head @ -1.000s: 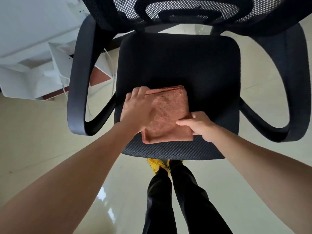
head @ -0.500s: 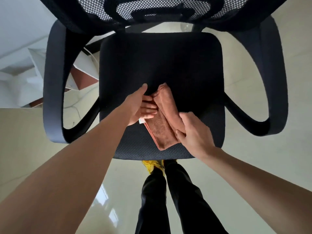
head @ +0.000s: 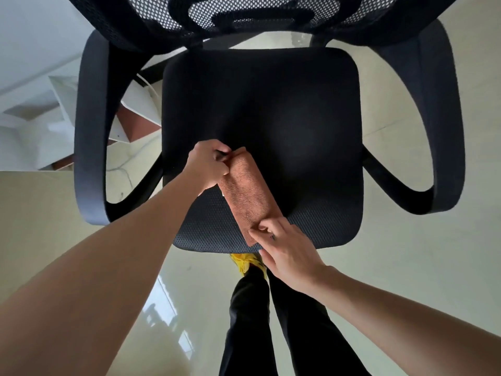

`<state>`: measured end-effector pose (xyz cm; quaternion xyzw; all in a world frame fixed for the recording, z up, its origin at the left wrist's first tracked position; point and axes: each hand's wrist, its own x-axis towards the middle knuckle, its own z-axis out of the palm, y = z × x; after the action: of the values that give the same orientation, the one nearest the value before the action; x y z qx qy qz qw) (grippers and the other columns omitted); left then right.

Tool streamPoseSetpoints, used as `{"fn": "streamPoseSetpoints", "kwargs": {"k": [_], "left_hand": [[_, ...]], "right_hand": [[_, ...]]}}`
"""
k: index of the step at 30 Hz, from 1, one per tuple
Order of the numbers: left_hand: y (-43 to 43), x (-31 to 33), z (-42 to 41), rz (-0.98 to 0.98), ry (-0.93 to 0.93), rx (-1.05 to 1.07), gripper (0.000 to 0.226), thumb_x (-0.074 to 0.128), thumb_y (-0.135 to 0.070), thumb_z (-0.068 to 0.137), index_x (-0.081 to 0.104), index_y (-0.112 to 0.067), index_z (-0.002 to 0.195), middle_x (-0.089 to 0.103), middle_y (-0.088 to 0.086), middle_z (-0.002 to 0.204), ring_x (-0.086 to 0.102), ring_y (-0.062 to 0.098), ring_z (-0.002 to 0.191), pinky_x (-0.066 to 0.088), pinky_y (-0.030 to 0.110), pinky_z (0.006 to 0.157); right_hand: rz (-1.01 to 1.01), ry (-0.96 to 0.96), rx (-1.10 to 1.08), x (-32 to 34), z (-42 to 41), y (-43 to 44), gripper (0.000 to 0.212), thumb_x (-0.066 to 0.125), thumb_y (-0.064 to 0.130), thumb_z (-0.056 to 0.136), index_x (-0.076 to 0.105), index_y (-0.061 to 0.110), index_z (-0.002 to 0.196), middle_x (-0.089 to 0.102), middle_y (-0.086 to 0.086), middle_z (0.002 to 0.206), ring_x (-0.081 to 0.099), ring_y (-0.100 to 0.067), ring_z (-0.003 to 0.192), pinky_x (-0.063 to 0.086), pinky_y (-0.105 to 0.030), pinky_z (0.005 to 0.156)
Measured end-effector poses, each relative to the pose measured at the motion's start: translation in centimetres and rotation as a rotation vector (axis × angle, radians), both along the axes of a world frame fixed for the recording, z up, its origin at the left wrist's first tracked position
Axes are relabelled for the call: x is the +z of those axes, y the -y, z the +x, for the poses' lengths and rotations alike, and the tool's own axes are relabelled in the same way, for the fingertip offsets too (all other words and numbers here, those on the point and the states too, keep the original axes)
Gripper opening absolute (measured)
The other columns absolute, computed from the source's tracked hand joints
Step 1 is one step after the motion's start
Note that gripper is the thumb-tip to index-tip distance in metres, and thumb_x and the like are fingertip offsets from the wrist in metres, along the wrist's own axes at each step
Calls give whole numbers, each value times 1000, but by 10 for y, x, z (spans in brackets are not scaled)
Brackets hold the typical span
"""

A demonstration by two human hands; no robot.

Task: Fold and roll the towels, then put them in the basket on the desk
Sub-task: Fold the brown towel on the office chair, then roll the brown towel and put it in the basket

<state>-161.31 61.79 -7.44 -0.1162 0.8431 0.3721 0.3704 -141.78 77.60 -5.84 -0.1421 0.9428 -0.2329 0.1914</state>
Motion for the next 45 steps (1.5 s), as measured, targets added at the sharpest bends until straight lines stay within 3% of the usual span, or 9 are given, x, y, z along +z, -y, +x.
{"fn": "streamPoseSetpoints", "kwargs": {"k": [8,17,20,22,25,27,30,35,45], "left_hand": [[1,2,24,-324,-500,-509,26,54,-1,82,55,-16,103,52,6,100,53,26,89,45,37,65],[10,1,14,-189,-204,-591,25,63,-36,87,62,-23,109,52,-2,95,57,21,92,47,37,80],[-1,15,4,-346,-349,-771,38,67,-36,83,58,-22,117,49,2,114,50,22,108,47,39,87],[-10,20,0,-413,-495,-930,61,69,-28,81,43,-23,135,39,8,140,39,26,128,40,41,100],[-23,19,0,-433,-424,-1153,84,67,-20,83,16,-30,150,14,5,159,14,26,146,24,45,113],[-26,16,5,-472,-361,-1247,88,68,-20,82,14,-31,150,25,4,154,20,26,143,25,44,113],[-20,18,15,-527,-362,-1312,77,67,-23,81,27,-32,146,43,5,133,38,26,125,34,41,105],[1,46,43,-529,-392,-1406,47,61,-28,83,50,-26,129,45,6,123,41,25,118,36,39,98],[-46,176,138,-289,-590,-1425,40,56,-29,87,41,-21,123,49,0,121,49,21,109,38,32,94]], "right_hand": [[-36,224,-63,-19,-30,8,30,58,28,88,63,26,118,49,1,113,47,-19,110,56,-33,69],[87,80,-114,-19,-22,12,25,63,45,82,65,26,98,54,-2,97,53,-22,88,54,-38,58],[58,98,-273,-13,-22,16,37,46,55,86,67,25,91,56,0,94,52,-21,88,52,-38,63],[74,100,-450,-11,-23,13,33,56,53,84,65,22,90,58,-1,94,54,-22,88,52,-39,66],[122,206,-631,-15,-20,9,62,73,54,74,51,19,121,55,-5,115,54,-26,106,51,-41,80],[66,329,-697,-17,-20,11,81,73,55,74,38,18,138,50,-5,128,50,-25,116,49,-42,88],[66,396,-649,-15,-21,16,69,72,51,76,44,21,132,55,-3,116,53,-24,110,50,-40,83],[205,202,-508,12,-1,7,47,69,38,82,55,15,121,55,-6,112,52,-24,104,49,-38,82],[351,-11,-599,157,93,-63,44,71,17,76,58,15,118,66,-7,111,64,-31,95,54,-42,73]]}}
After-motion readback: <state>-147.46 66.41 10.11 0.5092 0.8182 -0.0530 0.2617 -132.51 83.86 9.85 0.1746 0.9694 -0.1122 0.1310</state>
